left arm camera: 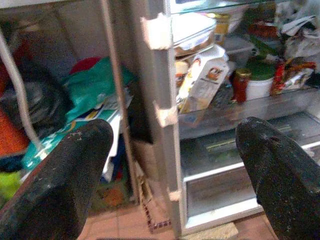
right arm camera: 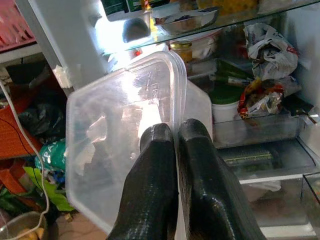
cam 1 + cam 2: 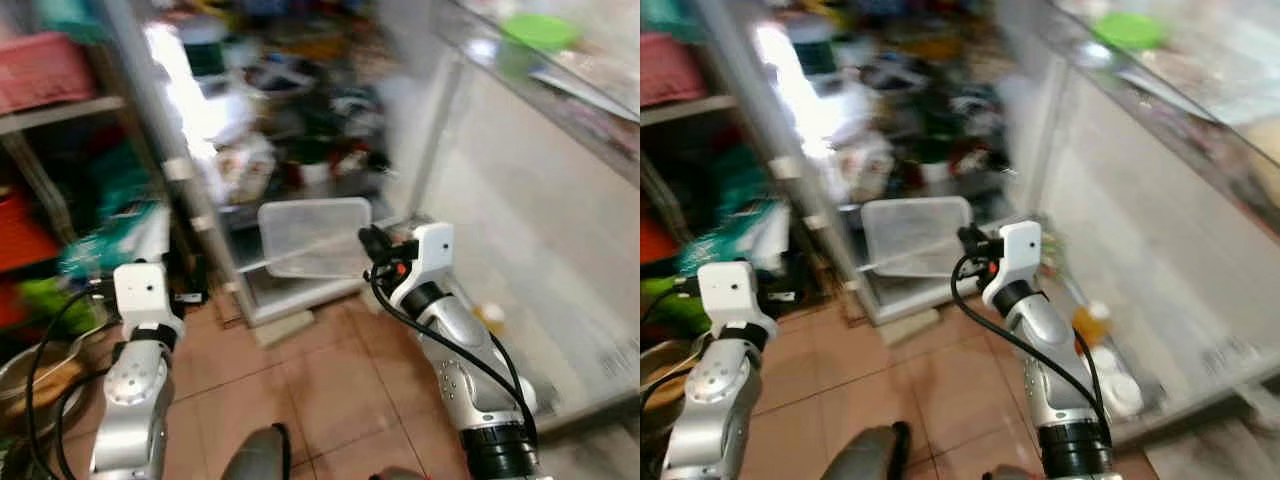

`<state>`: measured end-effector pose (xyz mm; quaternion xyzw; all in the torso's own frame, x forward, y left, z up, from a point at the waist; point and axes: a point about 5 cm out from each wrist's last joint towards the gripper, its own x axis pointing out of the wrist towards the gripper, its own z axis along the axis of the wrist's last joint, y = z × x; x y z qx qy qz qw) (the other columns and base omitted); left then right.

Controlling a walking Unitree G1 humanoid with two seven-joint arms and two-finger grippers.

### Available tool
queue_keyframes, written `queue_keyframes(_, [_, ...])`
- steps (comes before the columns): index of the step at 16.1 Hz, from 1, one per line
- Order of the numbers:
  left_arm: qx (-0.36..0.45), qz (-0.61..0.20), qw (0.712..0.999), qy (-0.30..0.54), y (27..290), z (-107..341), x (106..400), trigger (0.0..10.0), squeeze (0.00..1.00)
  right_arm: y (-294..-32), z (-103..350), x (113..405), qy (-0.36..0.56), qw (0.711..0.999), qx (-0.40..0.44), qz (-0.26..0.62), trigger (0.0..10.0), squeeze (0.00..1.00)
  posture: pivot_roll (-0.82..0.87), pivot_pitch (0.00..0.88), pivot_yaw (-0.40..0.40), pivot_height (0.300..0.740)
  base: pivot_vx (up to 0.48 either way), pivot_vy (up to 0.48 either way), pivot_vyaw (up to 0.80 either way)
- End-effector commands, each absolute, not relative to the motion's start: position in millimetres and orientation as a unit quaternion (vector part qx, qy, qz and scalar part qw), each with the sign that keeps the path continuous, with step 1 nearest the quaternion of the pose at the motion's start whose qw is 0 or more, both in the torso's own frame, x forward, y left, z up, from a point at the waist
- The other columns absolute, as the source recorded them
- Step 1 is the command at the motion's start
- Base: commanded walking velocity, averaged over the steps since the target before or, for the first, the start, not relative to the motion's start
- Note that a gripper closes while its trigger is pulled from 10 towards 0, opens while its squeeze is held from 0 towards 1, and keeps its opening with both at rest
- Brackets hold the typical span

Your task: Restocking fridge

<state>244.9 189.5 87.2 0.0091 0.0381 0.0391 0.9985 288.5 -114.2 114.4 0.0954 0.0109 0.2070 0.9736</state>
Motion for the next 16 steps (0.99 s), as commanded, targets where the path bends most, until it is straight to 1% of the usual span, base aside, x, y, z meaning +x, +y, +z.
queue_keyframes(1, [0.003, 0.027, 0.999, 0.044, 187, 85, 244, 10.0, 0.0, -122, 113, 289, 0.01, 0.977, 0.1, 0.186, 10.0, 0.0, 0.12, 0.1, 0.007, 0.74, 0.0, 0.0, 0.0])
queue_keyframes(3, [-0.024, 0.036, 0.998, 0.043, 190, 85, 243, 10.0, 0.0, -131, 113, 290, 0.008, 0.983, 0.12, 0.136, 10.0, 0.0, 0.12, 0.098, 0.012, 0.74, 0.0, 0.0, 0.0])
queue_keyframes(5, [-0.046, 0.037, 0.997, 0.045, 190, 84, 242, 10.0, 0.0, -136, 110, 289, 0.014, 0.985, 0.133, 0.109, 10.0, 0.0, 0.11, 0.098, 0.015, 0.74, 0.0, 0.0, 0.0])
queue_keyframes(6, [-0.051, 0.039, 0.997, 0.046, 191, 84, 241, 10.0, 0.0, -138, 109, 289, 0.017, 0.988, 0.117, 0.101, 10.0, 0.0, 0.11, 0.103, 0.018, 0.74, 0.0, 0.0, 0.0])
queue_keyframes(7, [-0.051, 0.039, 0.997, 0.045, 191, 84, 241, 10.0, 0.0, -138, 109, 288, 0.012, 0.989, 0.112, 0.1, 10.0, 0.0, 0.11, 0.109, 0.018, 0.74, 0.0, 0.0, 0.0])
queue_keyframes(9, [-0.053, 0.035, 0.997, 0.045, 190, 84, 242, 10.0, 0.0, -140, 108, 289, 0.015, 0.989, 0.114, 0.088, 10.0, 0.0, 0.11, 0.109, 0.017, 0.74, 0.0, 0.0, 0.48])
queue_keyframes(12, [-0.055, 0.035, 0.997, 0.041, 190, 85, 243, 10.0, 0.0, -144, 105, 290, 0.023, 0.99, 0.114, 0.074, 10.0, 0.0, 0.11, 0.11, 0.016, 0.74, 0.0, 0.0, 0.0])
queue_keyframes(16, [-0.059, 0.038, 0.997, 0.042, 191, 84, 244, 10.0, 0.0, -142, 107, 293, 0.019, 0.991, 0.114, 0.074, 10.0, 0.0, 0.1, 0.108, 0.019, 0.74, 0.0, 0.0, 0.0])
